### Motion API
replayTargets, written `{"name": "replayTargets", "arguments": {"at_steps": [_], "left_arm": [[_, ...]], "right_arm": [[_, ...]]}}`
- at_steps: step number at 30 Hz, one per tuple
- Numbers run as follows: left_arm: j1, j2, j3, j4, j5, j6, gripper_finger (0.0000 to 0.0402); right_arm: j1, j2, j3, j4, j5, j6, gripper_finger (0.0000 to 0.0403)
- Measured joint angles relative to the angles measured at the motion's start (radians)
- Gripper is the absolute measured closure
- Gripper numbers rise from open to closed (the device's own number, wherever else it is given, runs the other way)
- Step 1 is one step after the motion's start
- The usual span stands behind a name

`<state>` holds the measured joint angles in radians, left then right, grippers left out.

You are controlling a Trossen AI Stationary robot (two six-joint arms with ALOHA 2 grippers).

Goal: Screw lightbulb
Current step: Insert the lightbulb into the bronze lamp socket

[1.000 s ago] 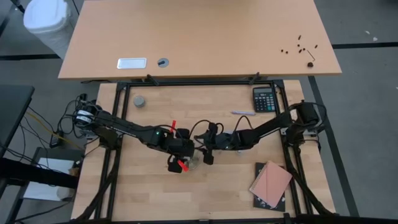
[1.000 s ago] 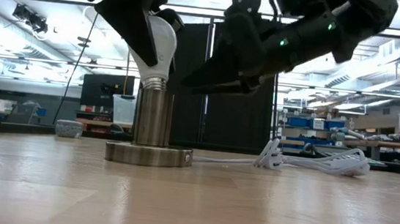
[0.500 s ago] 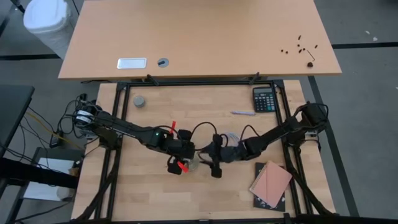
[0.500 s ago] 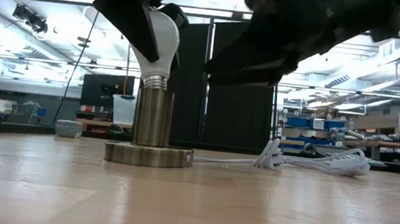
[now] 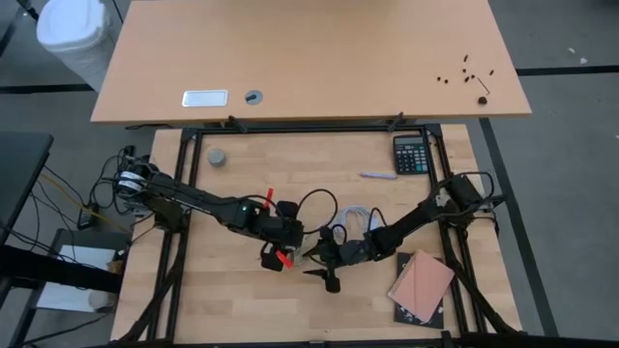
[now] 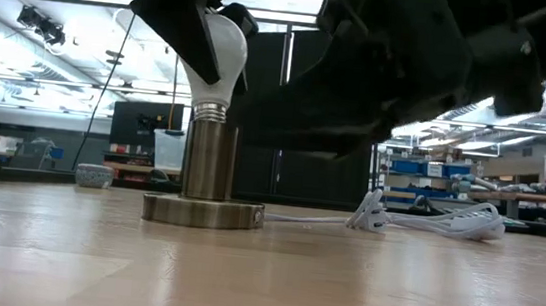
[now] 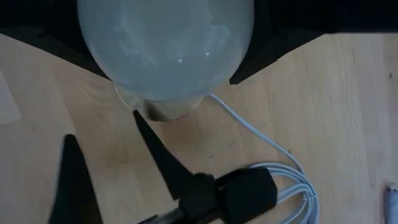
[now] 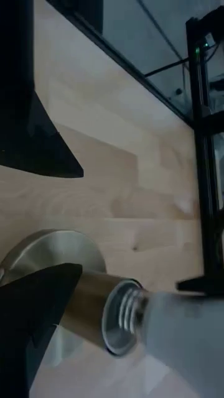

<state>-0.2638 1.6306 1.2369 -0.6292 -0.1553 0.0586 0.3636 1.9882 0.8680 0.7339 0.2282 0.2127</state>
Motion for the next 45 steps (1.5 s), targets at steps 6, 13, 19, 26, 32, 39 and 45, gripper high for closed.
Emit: {"name": "replayTargets", "arguments": {"at_steps": [6, 13, 19, 26, 32, 39, 45], "left_arm": [[0.000, 0.000, 0.000, 0.005, 0.001, 0.000, 0.0117], [0.000, 0.022, -0.002, 0.003, 0.002, -0.007, 0.0117], [-0.001, 0.060, -0.003, -0.007, -0.007, -0.011, 0.0117], [-0.001, 0.062, -0.003, -0.012, -0.027, -0.037, 0.0117], [0.000, 0.063, 0.008, -0.027, -0.045, -0.040, 0.0112], [0.000, 0.064, 0.035, -0.057, -0.052, -0.040, 0.0084], [0.000, 0.064, 0.037, -0.057, -0.052, -0.040, 0.0072]], "right_arm": [[-0.032, 0.022, 0.002, 0.069, -0.047, -0.004, 0.0156], [-0.072, 0.022, 0.002, 0.073, -0.065, -0.031, 0.0156], [-0.092, 0.022, 0.002, 0.072, -0.067, -0.037, 0.0156], [-0.091, 0.022, 0.002, 0.071, -0.067, -0.040, 0.0156], [-0.091, 0.022, 0.002, 0.072, -0.067, -0.040, 0.0156], [-0.091, 0.022, 0.002, 0.072, -0.067, -0.033, 0.0156], [-0.091, 0.022, 0.001, 0.072, -0.067, -0.033, 0.0156]]}}
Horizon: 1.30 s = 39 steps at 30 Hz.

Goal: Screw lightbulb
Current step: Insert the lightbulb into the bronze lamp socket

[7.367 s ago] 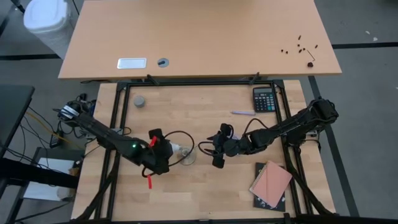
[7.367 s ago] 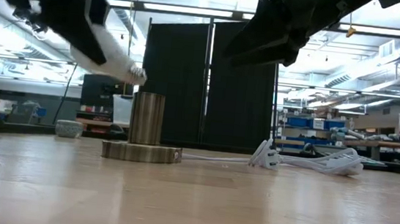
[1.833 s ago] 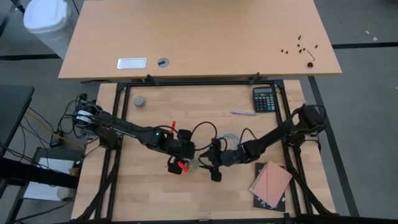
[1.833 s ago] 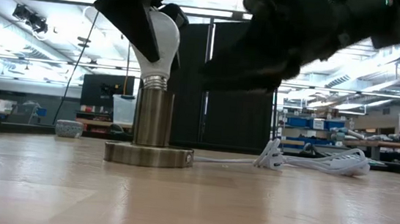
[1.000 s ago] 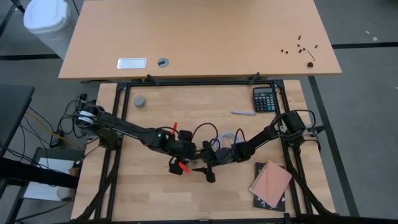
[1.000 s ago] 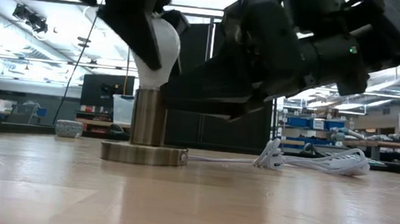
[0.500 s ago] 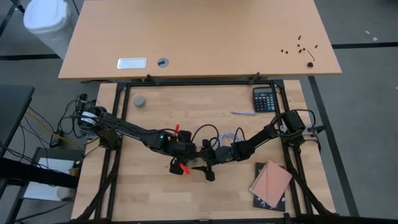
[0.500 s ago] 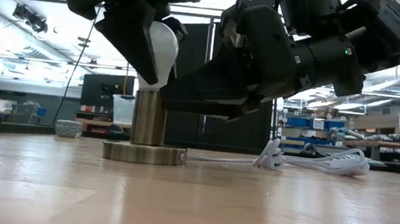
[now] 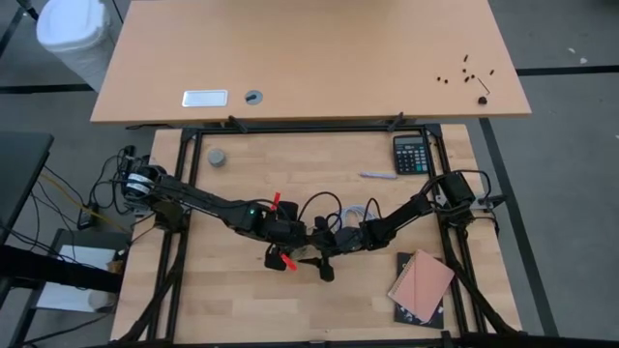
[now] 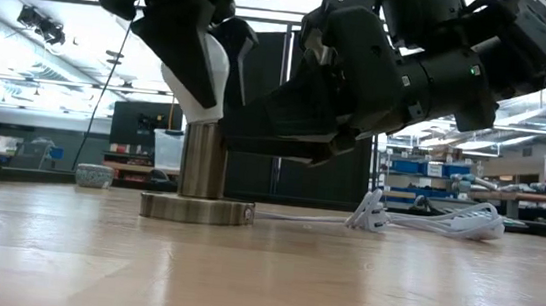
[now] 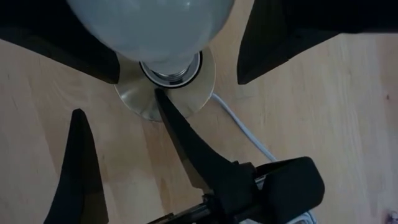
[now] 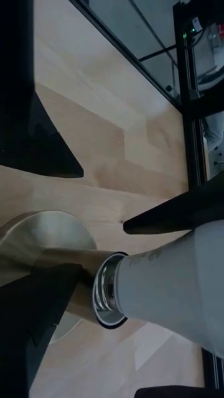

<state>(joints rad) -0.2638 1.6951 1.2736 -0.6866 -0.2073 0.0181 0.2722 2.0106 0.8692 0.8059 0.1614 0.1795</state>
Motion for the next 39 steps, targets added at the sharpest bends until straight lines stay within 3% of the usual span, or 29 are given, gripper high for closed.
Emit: {"name": "replayTargets", "arguments": {"at_steps": [8, 22, 28, 39], "left_arm": [[0.000, 0.000, 0.002, 0.008, -0.004, 0.000, 0.0071], [-0.002, -0.002, 0.173, -0.101, -0.030, 0.025, 0.0071], [-0.043, -0.002, 0.236, -0.224, -0.038, -0.049, 0.0071], [-0.197, -0.149, 0.175, -0.344, -0.289, -0.218, 0.0091]], "right_arm": [[-0.006, 0.000, 0.000, 0.000, 0.000, 0.000, 0.0156], [-0.013, 0.000, 0.000, 0.000, 0.000, 0.001, 0.0156], [-0.013, 0.000, -0.001, -0.026, 0.000, 0.001, 0.0156], [-0.021, 0.000, -0.002, -0.043, 0.001, 0.013, 0.0156]]}}
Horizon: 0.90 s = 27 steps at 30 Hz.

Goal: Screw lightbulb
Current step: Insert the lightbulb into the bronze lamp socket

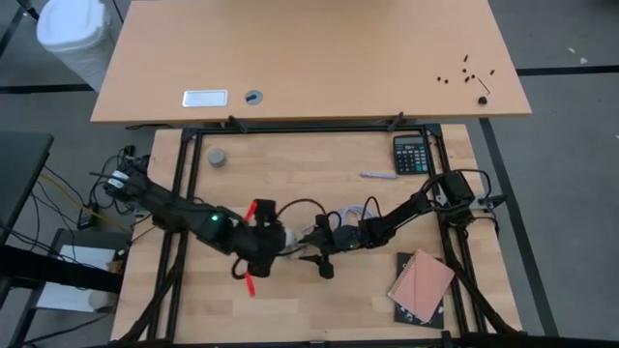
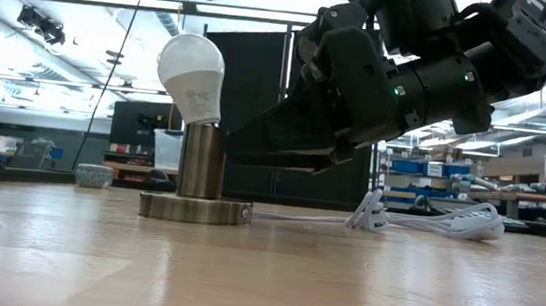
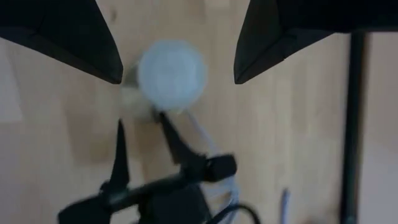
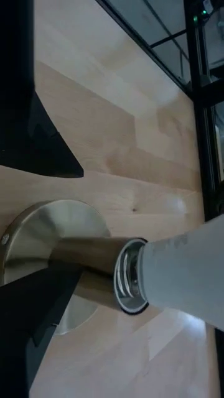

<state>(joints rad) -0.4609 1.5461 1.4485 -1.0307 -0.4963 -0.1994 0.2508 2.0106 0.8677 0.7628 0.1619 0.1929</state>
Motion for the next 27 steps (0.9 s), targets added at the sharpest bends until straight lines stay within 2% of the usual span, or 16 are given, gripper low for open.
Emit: {"name": "replayTargets", "arguments": {"at_steps": [3, 6, 14, 18, 21, 27], "left_arm": [[-0.009, -0.021, -0.043, -0.066, -0.014, -0.041, 0.0092], [-0.018, -0.027, -0.089, -0.101, -0.031, -0.020, 0.0092], [-0.045, -0.026, -0.148, -0.123, -0.137, 0.315, 0.0092], [-0.043, -0.026, -0.148, -0.104, -0.141, 0.455, 0.0092], [-0.038, -0.026, -0.148, -0.095, -0.140, 0.503, 0.0092], [-0.037, -0.026, -0.148, -0.078, -0.140, 0.495, 0.0092]], "right_arm": [[-0.004, 0.000, 0.000, -0.001, 0.000, 0.012, 0.0156], [-0.005, 0.000, 0.000, -0.009, 0.000, 0.014, 0.0156], [-0.005, 0.000, 0.000, -0.018, 0.000, 0.034, 0.0156], [-0.005, -0.004, 0.000, -0.027, -0.020, 0.049, 0.0156], [-0.005, -0.052, 0.000, -0.121, -0.026, 0.052, 0.0156], [-0.005, -0.165, 0.000, -0.296, -0.011, 0.042, 0.0156]]}}
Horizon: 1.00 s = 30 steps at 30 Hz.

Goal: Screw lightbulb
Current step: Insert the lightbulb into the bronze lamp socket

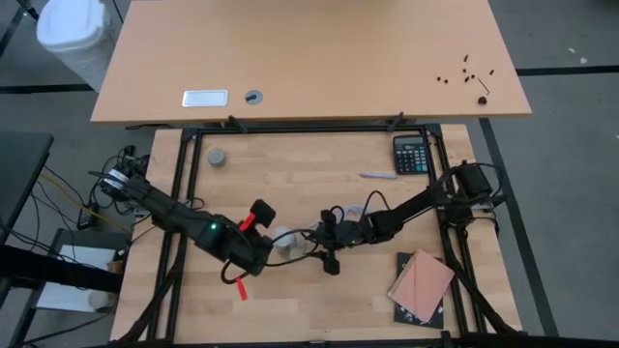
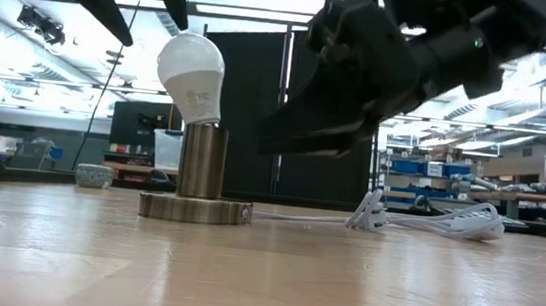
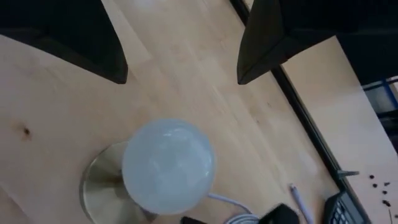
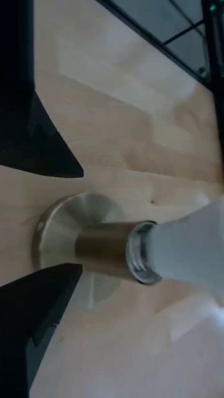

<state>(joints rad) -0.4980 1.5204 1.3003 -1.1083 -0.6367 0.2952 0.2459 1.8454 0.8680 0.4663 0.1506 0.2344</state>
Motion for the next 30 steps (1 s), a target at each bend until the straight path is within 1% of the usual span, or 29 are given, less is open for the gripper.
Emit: {"name": "replayTargets", "arguments": {"at_steps": [7, 12, 14, 18, 21, 30], "left_arm": [[-0.014, 0.000, 0.000, -0.031, -0.006, -0.230, 0.0092], [-0.063, -0.005, 0.000, -0.040, -0.011, -0.298, 0.0092], [-0.085, -0.025, -0.005, -0.036, -0.040, -0.323, 0.0092], [-0.116, -0.096, -0.057, -0.025, -0.079, -0.389, 0.0092], [-0.130, -0.168, -0.118, 0.035, -0.097, -0.431, 0.0092], [-0.164, -0.368, -0.285, 0.140, -0.117, -0.594, 0.0092]], "right_arm": [[0.001, -0.095, 0.000, -0.175, 0.017, 0.008, 0.0156], [0.001, -0.165, 0.000, -0.283, 0.067, 0.030, 0.0156], [0.002, -0.190, 0.000, -0.306, 0.080, 0.036, 0.0156], [0.002, -0.224, 0.000, -0.327, 0.095, 0.035, 0.0156], [0.002, -0.230, 0.000, -0.327, 0.095, 0.036, 0.0156], [0.002, -0.230, 0.000, -0.368, 0.095, 0.068, 0.0156]]}}
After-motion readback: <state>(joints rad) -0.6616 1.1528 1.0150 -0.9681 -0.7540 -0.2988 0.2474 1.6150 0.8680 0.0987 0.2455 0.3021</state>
